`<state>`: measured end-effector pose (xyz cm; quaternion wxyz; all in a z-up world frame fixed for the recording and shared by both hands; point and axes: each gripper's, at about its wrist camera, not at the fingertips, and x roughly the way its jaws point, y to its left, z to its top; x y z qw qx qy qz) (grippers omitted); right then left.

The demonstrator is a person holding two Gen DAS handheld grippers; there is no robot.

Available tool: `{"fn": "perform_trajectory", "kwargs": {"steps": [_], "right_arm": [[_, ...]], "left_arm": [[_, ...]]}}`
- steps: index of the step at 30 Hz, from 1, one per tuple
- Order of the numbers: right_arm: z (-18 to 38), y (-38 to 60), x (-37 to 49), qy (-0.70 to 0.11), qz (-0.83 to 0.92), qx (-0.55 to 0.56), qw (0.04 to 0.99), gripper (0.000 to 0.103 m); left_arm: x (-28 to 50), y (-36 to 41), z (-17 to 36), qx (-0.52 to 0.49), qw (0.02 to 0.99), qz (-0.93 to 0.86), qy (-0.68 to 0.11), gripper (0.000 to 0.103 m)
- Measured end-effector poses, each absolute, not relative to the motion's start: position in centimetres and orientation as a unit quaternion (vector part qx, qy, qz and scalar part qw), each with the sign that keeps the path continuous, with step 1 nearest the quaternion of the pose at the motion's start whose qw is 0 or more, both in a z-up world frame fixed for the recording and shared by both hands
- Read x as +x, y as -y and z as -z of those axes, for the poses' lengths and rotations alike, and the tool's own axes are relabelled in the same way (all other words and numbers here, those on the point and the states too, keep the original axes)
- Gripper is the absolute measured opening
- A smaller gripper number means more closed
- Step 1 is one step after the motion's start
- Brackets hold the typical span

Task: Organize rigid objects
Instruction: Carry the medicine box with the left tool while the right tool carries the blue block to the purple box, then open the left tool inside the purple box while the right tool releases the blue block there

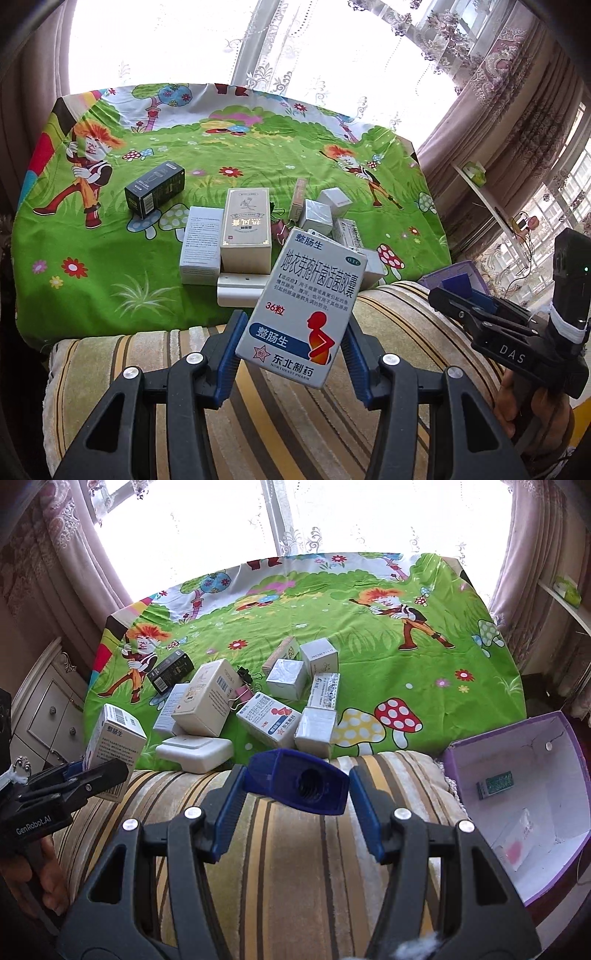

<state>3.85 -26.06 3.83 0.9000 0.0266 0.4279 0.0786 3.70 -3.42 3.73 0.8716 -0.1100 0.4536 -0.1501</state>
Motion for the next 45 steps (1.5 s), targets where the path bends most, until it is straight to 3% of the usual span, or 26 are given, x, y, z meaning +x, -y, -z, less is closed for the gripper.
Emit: {"fn": "perform_trajectory", "kwargs": {"steps": [11,45], "right_arm": [[-5.4,29.5,2.6,-0.388,-0.010,-0.009,0.922,0.060],[-5.1,47.3,-3.0,-0.351,0.162,0.065,0.920,0.060]], "left_arm": [[2.2,10.0,-5.3,-0.089,0.869,0.206,-0.440,0.051],[1.6,28.5,-4.2,-0.038,0.801,0.369,-0.470,0.051]]}}
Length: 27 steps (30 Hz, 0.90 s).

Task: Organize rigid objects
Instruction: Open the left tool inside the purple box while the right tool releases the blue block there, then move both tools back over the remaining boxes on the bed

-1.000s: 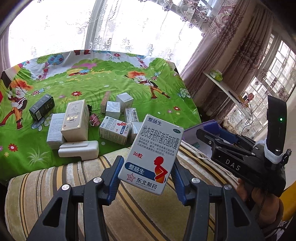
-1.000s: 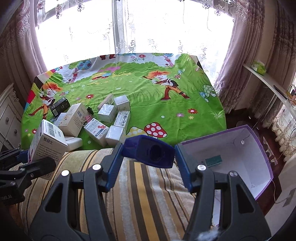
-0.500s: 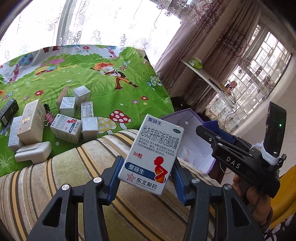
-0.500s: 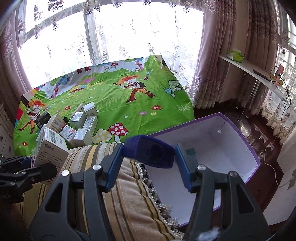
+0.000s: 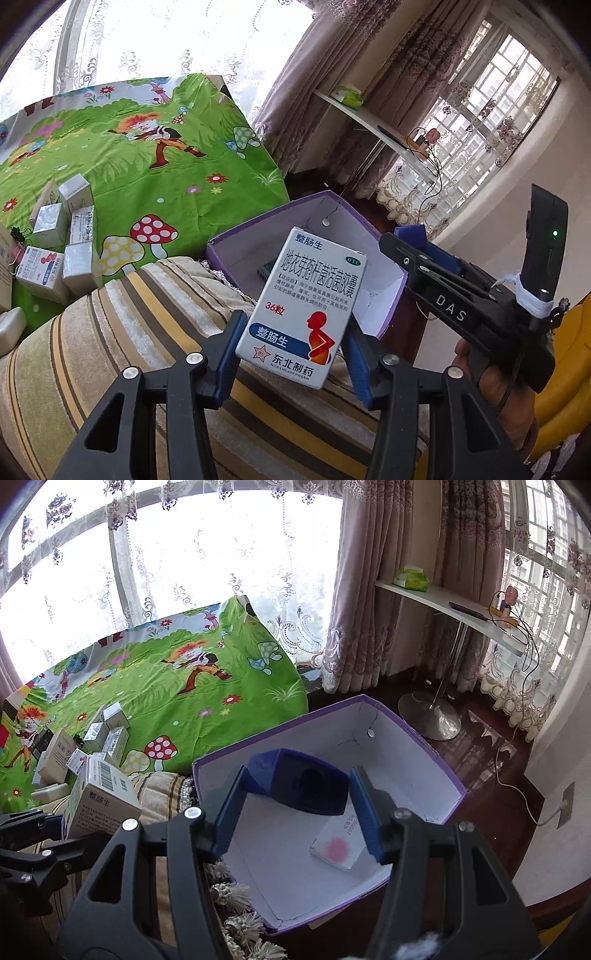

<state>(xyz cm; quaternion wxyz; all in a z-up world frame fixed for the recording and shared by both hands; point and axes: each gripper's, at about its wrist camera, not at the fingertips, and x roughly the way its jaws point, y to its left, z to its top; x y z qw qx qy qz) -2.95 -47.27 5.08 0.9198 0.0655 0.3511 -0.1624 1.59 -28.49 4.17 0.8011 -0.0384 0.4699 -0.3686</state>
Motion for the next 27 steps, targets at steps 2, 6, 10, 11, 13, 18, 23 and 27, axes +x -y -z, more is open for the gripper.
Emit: {"fn": "perform_trajectory", "kwargs": {"steps": [2,6,10,11,13,18,23,27], "right_arm": [[-5.1,47.9,-3.2,-0.349,0.172,0.070,0.919,0.060],[-5.2,49.3,-3.7,-0.342,0.194,0.085,0.916,0.061],[-5.3,50.4,-4.1,-0.333,0.216,0.096,0.913,0.068],[-5.3,50.6,-4.2,-0.330,0.223,0.097,0.912,0.074],[-5.5,50.8,-4.4,-0.323,0.231,0.097,0.913,0.080],[-6.0,50.4,-4.2,-0.314,0.247,0.080,0.913,0.088],[-6.5,50.0,-4.3,-0.302,0.227,0.089,0.922,0.091],[-6.8,49.1,-4.0,-0.298,0.209,0.080,0.928,0.094]], "left_arm": [[1.6,29.3,-4.1,-0.035,0.798,0.376,-0.471,0.052],[1.6,31.0,-3.9,-0.020,0.789,0.391,-0.473,0.057],[1.4,31.7,-3.9,-0.003,0.790,0.393,-0.470,0.073],[1.3,31.6,-4.0,-0.005,0.791,0.394,-0.468,0.075],[1.3,31.1,-4.2,-0.011,0.795,0.390,-0.465,0.080],[1.3,30.0,-4.9,-0.025,0.809,0.375,-0.453,0.084],[1.1,28.2,-5.8,-0.030,0.833,0.346,-0.431,0.085],[1.4,25.7,-6.1,-0.060,0.846,0.321,-0.421,0.085]]}}
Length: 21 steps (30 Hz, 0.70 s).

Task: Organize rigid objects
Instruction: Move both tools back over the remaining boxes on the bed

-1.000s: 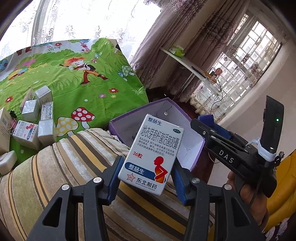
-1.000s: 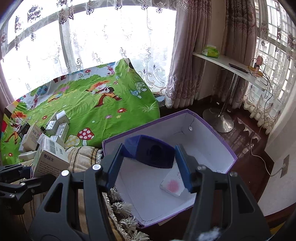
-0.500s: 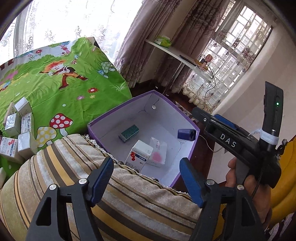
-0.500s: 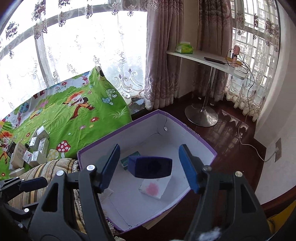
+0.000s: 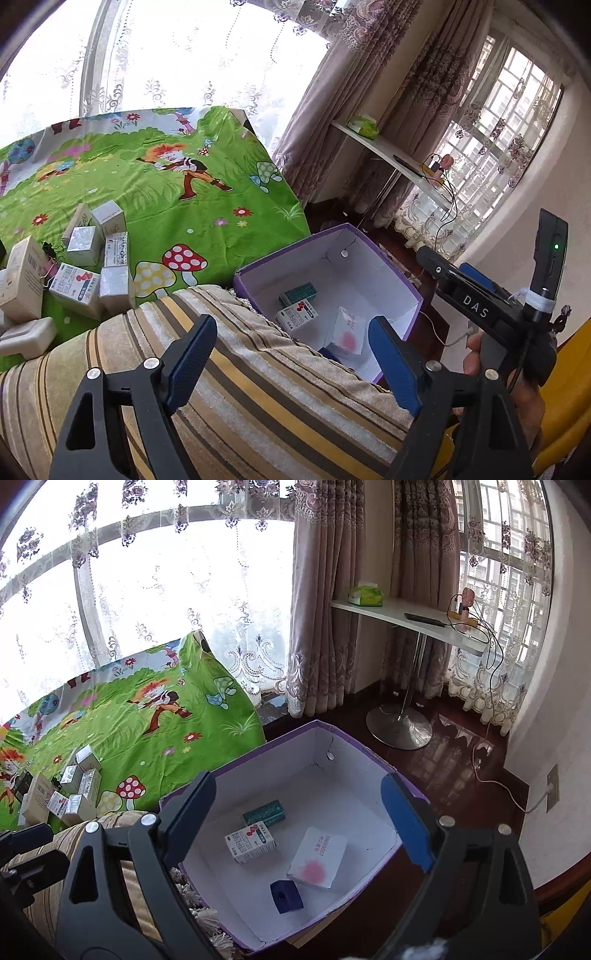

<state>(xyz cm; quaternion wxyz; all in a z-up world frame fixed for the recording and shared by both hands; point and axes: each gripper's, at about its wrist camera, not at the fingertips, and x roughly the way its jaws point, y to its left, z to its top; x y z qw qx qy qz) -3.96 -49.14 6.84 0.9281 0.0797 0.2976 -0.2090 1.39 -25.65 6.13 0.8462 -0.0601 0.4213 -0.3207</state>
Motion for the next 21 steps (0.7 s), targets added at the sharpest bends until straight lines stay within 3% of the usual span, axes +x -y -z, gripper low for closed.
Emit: {"fn": "perform_trajectory", "kwargs": {"steps": [15,21], "right_arm": [[-7.2,44.4,-3.0,-0.299,0.104,0.053,0.947,0.096],[-7.7,42.2,-2.6,-0.301,0.081,0.027,0.950,0.096]], "left_arm": [[2.1,9.7,-5.6,-0.167,0.869,0.180,-0.431,0.085],[2.1,5.9,-4.7,-0.157,0.871,0.135,-0.445,0.085]]}}
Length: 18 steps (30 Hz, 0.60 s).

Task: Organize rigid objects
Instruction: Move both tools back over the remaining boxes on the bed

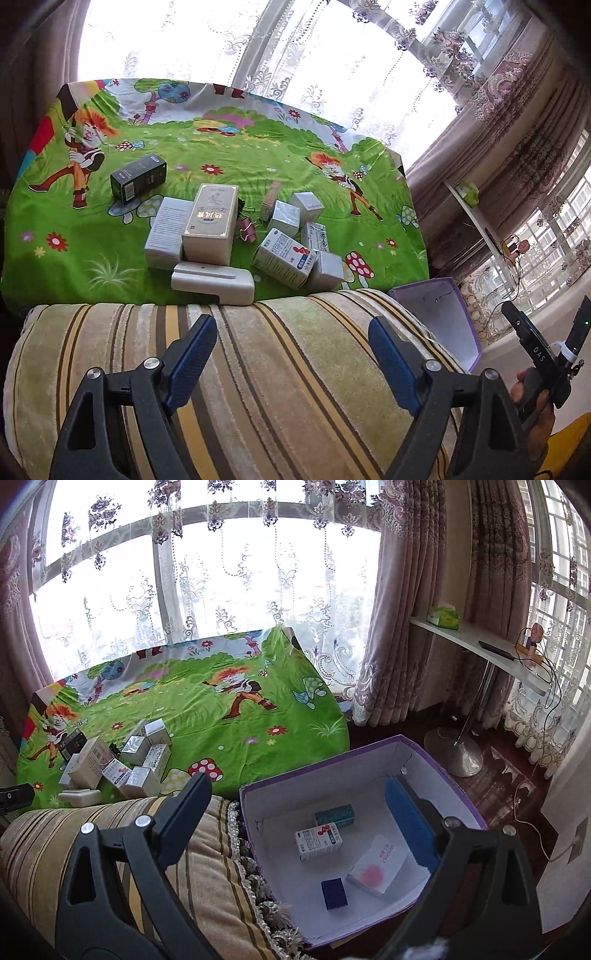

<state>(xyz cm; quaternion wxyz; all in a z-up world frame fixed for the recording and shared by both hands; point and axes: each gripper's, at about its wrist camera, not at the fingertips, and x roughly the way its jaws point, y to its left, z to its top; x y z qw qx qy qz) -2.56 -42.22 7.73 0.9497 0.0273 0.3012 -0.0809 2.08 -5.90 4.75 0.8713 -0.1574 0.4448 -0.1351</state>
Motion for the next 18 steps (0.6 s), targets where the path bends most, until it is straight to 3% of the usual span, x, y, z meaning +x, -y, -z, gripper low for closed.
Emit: {"fn": "perform_trajectory", "kwargs": {"steps": [10,18], "right_arm": [[-7.6,38.0,-0.7,-0.332,0.035,-0.012,0.943,0.096],[-7.0,34.1,1.2,-0.359,-0.007,-0.048,0.932,0.096]], "left_arm": [[3.5,2.0,-2.3,-0.179,0.848,0.096,-0.490,0.085],[5.5,3.8,-1.3,-0.106,0.841,0.097,-0.521,0.085]]}}
